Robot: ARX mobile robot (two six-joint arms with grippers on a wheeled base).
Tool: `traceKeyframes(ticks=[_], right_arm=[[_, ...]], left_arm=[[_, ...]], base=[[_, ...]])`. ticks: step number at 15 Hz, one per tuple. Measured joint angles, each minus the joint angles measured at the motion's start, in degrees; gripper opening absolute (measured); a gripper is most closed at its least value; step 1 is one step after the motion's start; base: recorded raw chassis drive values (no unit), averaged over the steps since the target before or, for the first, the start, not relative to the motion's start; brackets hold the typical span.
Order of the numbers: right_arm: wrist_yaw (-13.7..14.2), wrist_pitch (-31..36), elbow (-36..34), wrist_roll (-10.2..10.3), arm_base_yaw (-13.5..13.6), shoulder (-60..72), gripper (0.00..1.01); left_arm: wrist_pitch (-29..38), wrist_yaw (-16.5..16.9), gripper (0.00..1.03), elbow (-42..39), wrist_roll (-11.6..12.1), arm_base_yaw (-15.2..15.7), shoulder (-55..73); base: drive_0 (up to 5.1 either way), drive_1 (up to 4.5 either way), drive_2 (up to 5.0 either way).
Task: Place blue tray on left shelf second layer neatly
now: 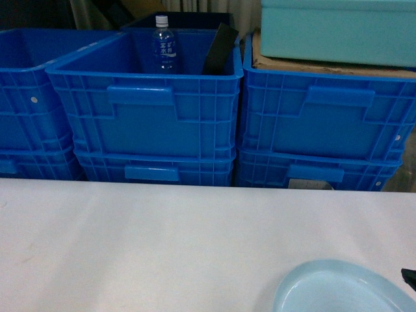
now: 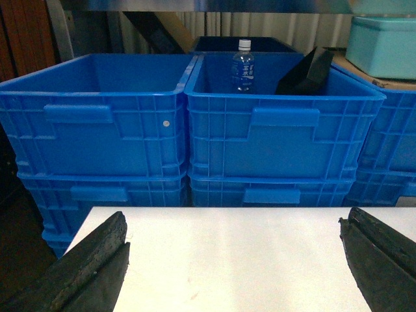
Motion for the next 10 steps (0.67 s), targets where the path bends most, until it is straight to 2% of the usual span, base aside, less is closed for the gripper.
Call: traceKeyframes(ticks=[4, 7, 10], right_arm=[[1.44, 8.66, 0.52, -0.02, 0.39, 13.20, 0.98], [1.92, 15.63, 0.52, 0.44, -0.50, 23.15, 0.98], [1.88, 17.92, 0.83, 1.53, -0.55, 28.87, 0.98]], left_arm=[[0.00, 0.00, 0.98, 0.00, 0.00, 0.00, 0.00], [0.00, 0.00, 0.98, 0.00, 0.00, 0.00, 0.00], [0.00, 0.00, 0.98, 0.00, 0.00, 0.00, 0.00]], base=[[0.0, 0.00, 0.0], [0.0, 0.00, 0.0], [0.0, 0.00, 0.0]])
